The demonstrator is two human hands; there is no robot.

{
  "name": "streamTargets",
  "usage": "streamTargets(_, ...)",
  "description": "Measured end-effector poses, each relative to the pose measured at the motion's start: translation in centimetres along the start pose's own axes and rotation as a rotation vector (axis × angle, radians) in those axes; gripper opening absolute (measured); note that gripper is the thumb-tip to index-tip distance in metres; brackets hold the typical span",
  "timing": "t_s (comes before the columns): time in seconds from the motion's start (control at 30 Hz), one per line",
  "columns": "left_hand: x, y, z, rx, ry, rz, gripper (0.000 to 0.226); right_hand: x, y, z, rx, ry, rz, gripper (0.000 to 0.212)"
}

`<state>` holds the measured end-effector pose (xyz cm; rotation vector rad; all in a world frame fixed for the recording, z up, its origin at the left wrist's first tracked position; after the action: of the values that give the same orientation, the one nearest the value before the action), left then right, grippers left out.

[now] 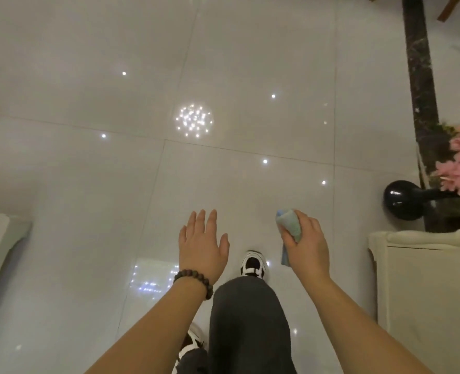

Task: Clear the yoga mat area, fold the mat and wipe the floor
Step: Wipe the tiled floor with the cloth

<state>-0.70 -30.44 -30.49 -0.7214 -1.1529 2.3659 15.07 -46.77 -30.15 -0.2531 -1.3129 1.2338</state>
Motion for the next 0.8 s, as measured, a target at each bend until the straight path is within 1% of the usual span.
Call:
streamTargets(0.2, 2.1, 8.4, -13.5, -0.003, -0.011, 0.0, 0.06, -4.9, 8.7, -13.1, 0.027, -0.085, 0.087, 0.048)
streamTargets(0.4, 3.1, 15.2, -25.4, -0.096, 0.038, 0.008, 0.06, -8.7, 14.5, -24.2, -0.069, -0.245, 0.257, 0.051)
streamTargets(0.43, 3.1, 16.3, -27.1, -0.107, 0.047, 0.008, 0.06, -9.6, 15.8, -25.8, -0.053, -0.25, 0.304, 0.057)
streamTargets(0.47, 3.1, 17.4, -28.7, -0.112, 0.052, 0.006, 0.06, -10.7, 17.3, -27.1, -0.003, -0.228, 0.364, 0.067)
streamTargets(0.53, 3.3, 19.6, -31.5, -0.108, 0.056, -0.009, 0.062, -13.5, 20.5, -29.0, 0.129, -0.144, 0.472, 0.088)
streamTargets(0.57, 3.4, 20.6, -32.7, -0.101, 0.056, -0.017, 0.063, -14.9, 21.7, -29.7, 0.17, -0.113, 0.501, 0.093)
streamTargets(0.6, 3.5, 21.5, -33.8, -0.094, 0.057, -0.025, 0.064, -16.2, 22.7, -30.3, 0.188, -0.097, 0.516, 0.093)
streamTargets(0.67, 3.5, 23.1, -35.5, -0.09, 0.061, -0.047, 0.067, -17.8, 24.2, -31.4, 0.176, -0.107, 0.533, 0.088)
streamTargets(0.77, 3.3, 25.0, -37.5, -0.105, 0.071, -0.123, 0.071, -17.9, 26.8, -32.9, 0.103, -0.204, 0.57, 0.078)
streamTargets(0.8, 3.2, 25.6, -38.0, -0.119, 0.076, -0.15, 0.071, -17.6, 27.9, -33.3, 0.104, -0.235, 0.575, 0.076)
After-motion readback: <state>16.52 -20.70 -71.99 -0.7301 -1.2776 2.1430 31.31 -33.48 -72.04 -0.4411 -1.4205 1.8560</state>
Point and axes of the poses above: each hand's wrist, its own z-axis away from the middle knuckle, its own y-axis out of the palm, x = y × z, the point moved 6 cm from there along -z, towards the middle knuckle, and after that the axes turned 5 degrees about x, right-handed, at the moved point
